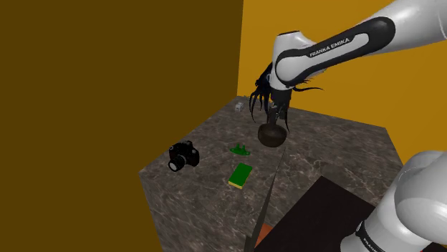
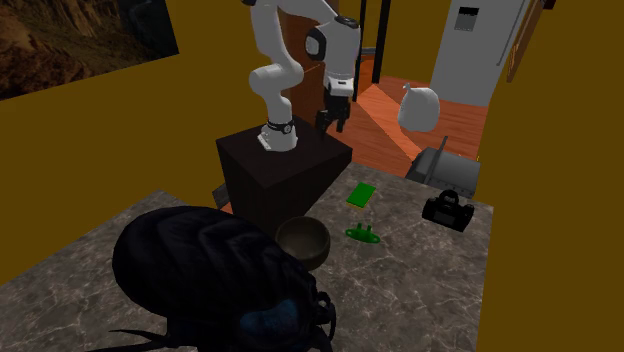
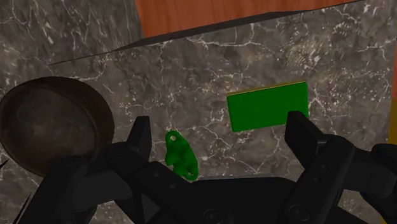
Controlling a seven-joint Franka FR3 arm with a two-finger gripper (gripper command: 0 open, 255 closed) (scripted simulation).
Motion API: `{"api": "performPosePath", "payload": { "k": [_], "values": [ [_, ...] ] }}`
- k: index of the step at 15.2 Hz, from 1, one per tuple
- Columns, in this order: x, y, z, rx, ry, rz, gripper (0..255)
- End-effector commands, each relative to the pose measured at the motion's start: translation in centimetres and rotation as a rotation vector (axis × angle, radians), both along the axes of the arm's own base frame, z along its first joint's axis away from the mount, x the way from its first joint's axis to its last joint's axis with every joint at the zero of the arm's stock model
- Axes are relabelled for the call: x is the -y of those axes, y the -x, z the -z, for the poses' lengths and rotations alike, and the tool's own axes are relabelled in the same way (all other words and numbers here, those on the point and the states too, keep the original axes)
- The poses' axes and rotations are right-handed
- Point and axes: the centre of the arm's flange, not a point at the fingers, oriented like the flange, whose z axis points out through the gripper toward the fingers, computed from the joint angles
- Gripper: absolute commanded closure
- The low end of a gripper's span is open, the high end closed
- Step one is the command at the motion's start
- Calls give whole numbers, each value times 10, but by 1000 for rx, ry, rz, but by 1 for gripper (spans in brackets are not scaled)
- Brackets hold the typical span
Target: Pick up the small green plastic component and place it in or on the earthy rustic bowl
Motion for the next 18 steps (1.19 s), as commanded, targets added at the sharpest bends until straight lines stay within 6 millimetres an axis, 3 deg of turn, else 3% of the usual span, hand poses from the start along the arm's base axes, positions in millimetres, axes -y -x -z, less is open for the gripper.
{"api": "performPosePath", "payload": {
  "k": [1, 18],
  "values": [
    [2, -19, 21, 0, -4, -12, 0],
    [23, -171, 185, -8, -45, -106, 0]
  ]
}}
